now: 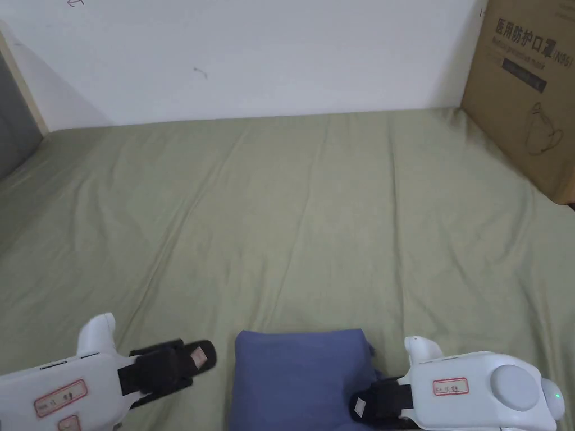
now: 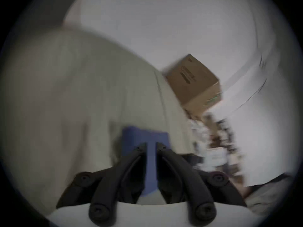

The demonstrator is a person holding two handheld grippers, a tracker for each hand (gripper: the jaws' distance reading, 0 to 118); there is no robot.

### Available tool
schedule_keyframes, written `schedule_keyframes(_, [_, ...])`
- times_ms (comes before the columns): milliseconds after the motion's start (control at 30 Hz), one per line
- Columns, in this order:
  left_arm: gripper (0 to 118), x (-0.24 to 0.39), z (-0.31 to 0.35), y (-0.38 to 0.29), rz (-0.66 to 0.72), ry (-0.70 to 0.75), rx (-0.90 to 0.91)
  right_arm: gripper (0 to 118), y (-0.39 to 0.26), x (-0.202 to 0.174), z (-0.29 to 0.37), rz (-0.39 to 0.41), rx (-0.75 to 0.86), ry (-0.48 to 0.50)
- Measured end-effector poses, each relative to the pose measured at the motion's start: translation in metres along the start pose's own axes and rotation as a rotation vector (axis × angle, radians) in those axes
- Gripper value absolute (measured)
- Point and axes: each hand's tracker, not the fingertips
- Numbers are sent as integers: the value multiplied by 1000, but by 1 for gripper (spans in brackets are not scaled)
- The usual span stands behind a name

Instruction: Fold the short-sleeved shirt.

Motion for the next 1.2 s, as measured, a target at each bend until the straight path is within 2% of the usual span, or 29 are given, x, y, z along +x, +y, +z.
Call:
schedule_keyframes(67, [62,-29,-12,-1,82,-64,-41,0,-1,1,2,10,5,-24])
schedule_keyframes(100, [84,-37,-19,-1,69,-21,-55,0,-1,1,2,13,2,-22])
schedule_keyframes(133, [100,-44,-27,-3,75,13,-80,0,0,1,2,17,0,-20])
schedule_keyframes(167, [100,-54,-37,-2,81,37,-117,0,-1,-1,2,25,-1,-22])
schedule_keyframes(233, [114,-68,-57,-4,124,9,-150,0,-1,-2,2,39,-5,-27])
schedule_keyframes(267, [118,-71,-66,-7,157,-50,-159,0,-1,-3,2,40,-5,-28])
schedule_keyframes(367, [118,-75,-110,-15,256,-226,-235,0,-2,-1,2,18,-4,-23])
schedule_keyframes(433, [118,-66,-137,-21,259,-266,-314,0,-2,2,2,-7,-2,-13])
schedule_keyframes(467, [118,-60,-147,-24,223,-278,-332,0,-4,2,3,-10,5,-7])
schedule_keyframes(533, [118,-51,-154,-24,85,-213,-319,0,-9,1,5,28,32,-15])
schedule_keyframes(567, [114,-51,-152,-24,74,-208,-286,0,-11,1,5,47,39,-18])
schedule_keyframes(600, [81,-55,-145,-23,86,-162,-244,0,-14,1,7,55,46,-16])
schedule_keyframes(633, [37,-61,-138,-20,91,-38,-211,0,-16,0,8,55,50,-11])
schedule_keyframes(667, [32,-70,-129,-19,93,58,-233,0,-17,1,10,52,56,9])
schedule_keyframes(700, [32,-78,-122,-18,172,-13,-259,0,-17,-1,10,40,59,55])
schedule_keyframes(733, [32,-76,-114,-15,210,-78,-266,0,-18,-2,11,42,55,54])
schedule_keyframes(800, [32,-62,-89,2,27,71,-268,0,-19,-11,15,72,53,42])
schedule_keyframes(867, [32,-61,-53,21,-28,105,-239,0,-18,-21,20,136,57,-27])
schedule_keyframes(933, [32,-61,-7,43,-36,152,-187,0,-19,-28,26,184,57,-57])
schedule_keyframes(1067, [32,-66,89,96,-197,384,-149,0,-23,-39,39,206,77,-44])
schedule_keyframes(1200, [32,-57,147,134,-322,719,-188,0,-23,-47,47,210,91,-50])
